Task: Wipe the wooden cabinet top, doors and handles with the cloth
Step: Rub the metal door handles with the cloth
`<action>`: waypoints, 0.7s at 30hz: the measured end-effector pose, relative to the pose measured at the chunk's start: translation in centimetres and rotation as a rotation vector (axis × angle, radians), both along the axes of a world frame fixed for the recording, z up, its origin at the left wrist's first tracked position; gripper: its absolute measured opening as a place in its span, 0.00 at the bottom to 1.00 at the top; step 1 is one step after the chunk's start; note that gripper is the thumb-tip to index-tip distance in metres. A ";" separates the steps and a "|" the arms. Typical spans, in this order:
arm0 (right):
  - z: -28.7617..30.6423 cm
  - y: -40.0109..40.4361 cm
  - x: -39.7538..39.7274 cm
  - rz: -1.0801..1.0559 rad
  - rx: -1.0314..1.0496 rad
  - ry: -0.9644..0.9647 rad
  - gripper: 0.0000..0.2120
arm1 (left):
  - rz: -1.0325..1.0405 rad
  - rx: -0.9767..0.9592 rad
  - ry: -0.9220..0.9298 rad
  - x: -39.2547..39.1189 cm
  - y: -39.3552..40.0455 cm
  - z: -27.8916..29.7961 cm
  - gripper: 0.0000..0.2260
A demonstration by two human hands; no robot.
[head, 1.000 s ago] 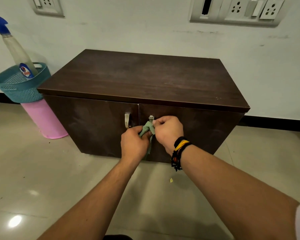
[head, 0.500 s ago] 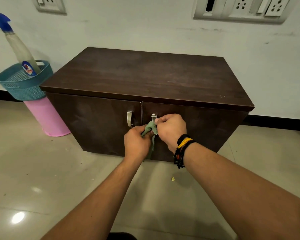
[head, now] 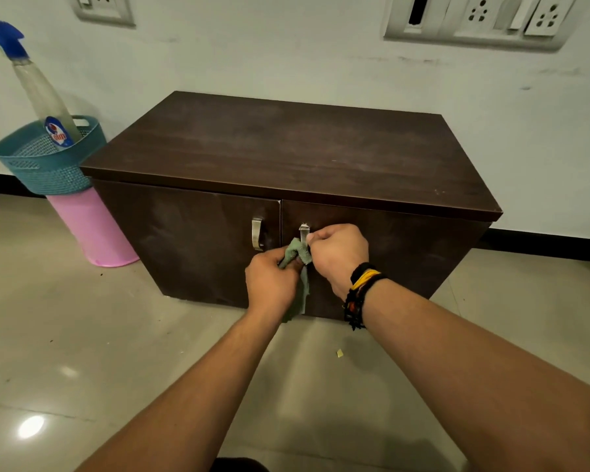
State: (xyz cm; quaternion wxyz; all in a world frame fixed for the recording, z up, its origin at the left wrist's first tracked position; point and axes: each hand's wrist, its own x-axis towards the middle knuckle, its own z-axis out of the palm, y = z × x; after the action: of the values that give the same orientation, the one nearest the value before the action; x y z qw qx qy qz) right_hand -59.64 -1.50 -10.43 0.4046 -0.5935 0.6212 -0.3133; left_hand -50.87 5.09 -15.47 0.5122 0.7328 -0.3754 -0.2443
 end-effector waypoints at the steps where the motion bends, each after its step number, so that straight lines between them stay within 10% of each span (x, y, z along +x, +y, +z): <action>1: 0.1 0.0 0.0 -0.003 0.005 -0.002 0.05 | -0.004 0.012 0.013 0.1 -0.2 0.2 0.06; 21: 1.0 -0.1 0.0 -0.038 0.046 0.022 0.04 | -0.010 -0.052 0.095 0.6 -1.3 0.8 0.10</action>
State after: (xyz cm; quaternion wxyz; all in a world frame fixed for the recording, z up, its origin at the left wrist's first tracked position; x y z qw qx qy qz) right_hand -59.66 -1.63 -9.44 0.4051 -0.5757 0.6438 -0.2999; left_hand -50.27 3.82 -14.70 0.5472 0.7048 -0.3606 -0.2716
